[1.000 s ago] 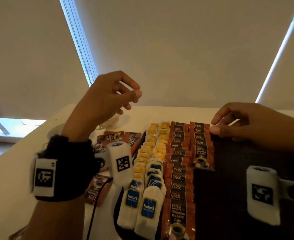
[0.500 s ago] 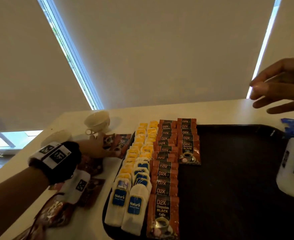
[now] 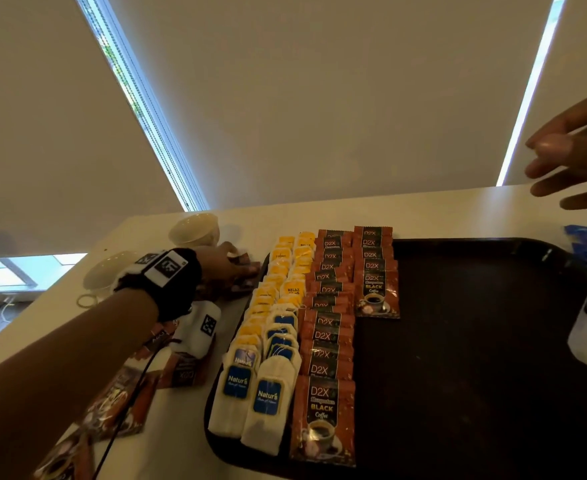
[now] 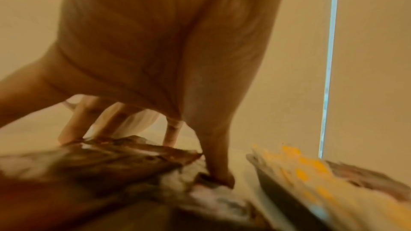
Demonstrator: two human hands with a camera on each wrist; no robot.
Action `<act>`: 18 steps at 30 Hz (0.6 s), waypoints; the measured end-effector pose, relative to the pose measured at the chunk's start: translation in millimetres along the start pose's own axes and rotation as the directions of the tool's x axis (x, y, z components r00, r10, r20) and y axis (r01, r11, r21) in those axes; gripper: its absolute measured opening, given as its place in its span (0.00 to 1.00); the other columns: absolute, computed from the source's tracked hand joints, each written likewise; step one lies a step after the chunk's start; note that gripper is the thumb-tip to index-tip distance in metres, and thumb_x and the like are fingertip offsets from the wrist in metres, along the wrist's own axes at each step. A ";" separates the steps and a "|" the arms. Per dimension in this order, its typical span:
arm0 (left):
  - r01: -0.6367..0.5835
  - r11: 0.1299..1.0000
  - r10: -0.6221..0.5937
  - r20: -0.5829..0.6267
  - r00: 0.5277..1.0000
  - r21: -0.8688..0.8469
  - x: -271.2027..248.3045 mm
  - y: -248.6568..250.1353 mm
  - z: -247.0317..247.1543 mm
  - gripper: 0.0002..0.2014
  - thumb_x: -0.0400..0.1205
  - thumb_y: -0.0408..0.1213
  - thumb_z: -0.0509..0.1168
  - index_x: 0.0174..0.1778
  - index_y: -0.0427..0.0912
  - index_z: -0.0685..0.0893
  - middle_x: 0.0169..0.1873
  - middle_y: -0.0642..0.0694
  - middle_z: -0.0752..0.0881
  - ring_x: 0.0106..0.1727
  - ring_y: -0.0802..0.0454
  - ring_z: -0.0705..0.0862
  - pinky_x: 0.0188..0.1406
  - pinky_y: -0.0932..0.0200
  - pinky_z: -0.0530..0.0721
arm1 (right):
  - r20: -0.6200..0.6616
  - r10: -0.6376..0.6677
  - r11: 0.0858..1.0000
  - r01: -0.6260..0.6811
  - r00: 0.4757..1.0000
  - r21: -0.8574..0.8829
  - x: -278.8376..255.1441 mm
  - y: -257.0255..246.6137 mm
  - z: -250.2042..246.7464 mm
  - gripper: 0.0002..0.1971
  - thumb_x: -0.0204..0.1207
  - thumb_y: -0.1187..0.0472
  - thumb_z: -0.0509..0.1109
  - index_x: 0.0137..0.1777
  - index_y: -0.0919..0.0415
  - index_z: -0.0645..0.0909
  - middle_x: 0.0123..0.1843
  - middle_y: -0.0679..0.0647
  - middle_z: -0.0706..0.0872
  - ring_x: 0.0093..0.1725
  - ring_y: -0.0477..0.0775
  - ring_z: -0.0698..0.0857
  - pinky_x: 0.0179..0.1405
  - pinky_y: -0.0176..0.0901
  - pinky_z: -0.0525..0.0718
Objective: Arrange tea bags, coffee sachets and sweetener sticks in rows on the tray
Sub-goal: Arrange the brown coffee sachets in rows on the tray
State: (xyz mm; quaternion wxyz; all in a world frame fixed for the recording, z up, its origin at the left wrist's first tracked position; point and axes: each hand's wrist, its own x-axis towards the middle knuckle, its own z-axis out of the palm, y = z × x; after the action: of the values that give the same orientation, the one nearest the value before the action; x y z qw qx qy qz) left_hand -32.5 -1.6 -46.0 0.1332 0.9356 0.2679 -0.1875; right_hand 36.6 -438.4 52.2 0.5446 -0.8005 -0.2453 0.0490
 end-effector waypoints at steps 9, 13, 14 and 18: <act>0.014 0.999 -0.016 0.044 0.999 0.048 -10.0 -7.3 -13.2 0.31 0.76 0.62 0.64 0.65 0.40 0.81 0.61 0.44 0.83 0.62 0.46 0.79 0.67 0.52 0.75 | 0.007 -0.023 1.000 0.023 1.000 -0.018 5.3 7.6 -3.3 0.36 0.31 0.23 0.78 0.41 0.41 0.86 0.39 0.48 0.91 0.36 0.49 0.91 0.25 0.39 0.84; 0.016 0.998 -0.005 0.164 0.986 -0.069 -13.3 -16.7 -22.7 0.41 0.65 0.69 0.70 0.67 0.43 0.79 0.68 0.42 0.79 0.68 0.43 0.76 0.66 0.47 0.76 | -0.023 0.005 0.999 -0.005 1.000 -0.035 7.4 6.4 -2.0 0.24 0.44 0.28 0.78 0.38 0.39 0.85 0.36 0.46 0.91 0.35 0.46 0.91 0.23 0.36 0.84; 0.022 0.998 -0.009 0.191 0.982 -0.066 -11.8 -20.4 -24.7 0.48 0.57 0.71 0.73 0.69 0.47 0.76 0.72 0.42 0.75 0.73 0.41 0.72 0.70 0.41 0.74 | -0.037 0.028 0.999 -0.030 0.999 -0.033 7.3 5.6 -0.9 0.16 0.52 0.33 0.76 0.37 0.39 0.85 0.35 0.45 0.90 0.34 0.44 0.90 0.22 0.35 0.83; 0.048 0.999 -0.048 0.144 0.988 0.001 -9.4 -16.2 -21.8 0.42 0.70 0.56 0.73 0.78 0.46 0.67 0.78 0.41 0.65 0.77 0.37 0.64 0.67 0.39 0.75 | -0.104 0.056 0.997 -0.062 0.993 -0.048 10.5 8.0 -1.2 0.05 0.65 0.43 0.69 0.38 0.39 0.84 0.33 0.42 0.90 0.32 0.43 0.90 0.21 0.34 0.82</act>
State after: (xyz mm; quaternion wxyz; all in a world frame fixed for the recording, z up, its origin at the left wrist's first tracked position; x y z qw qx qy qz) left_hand -42.7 15.0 -25.0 0.1486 0.9128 0.2801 -0.2574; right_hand 49.0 -437.0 47.5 0.5341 -0.8226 -0.1944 0.0175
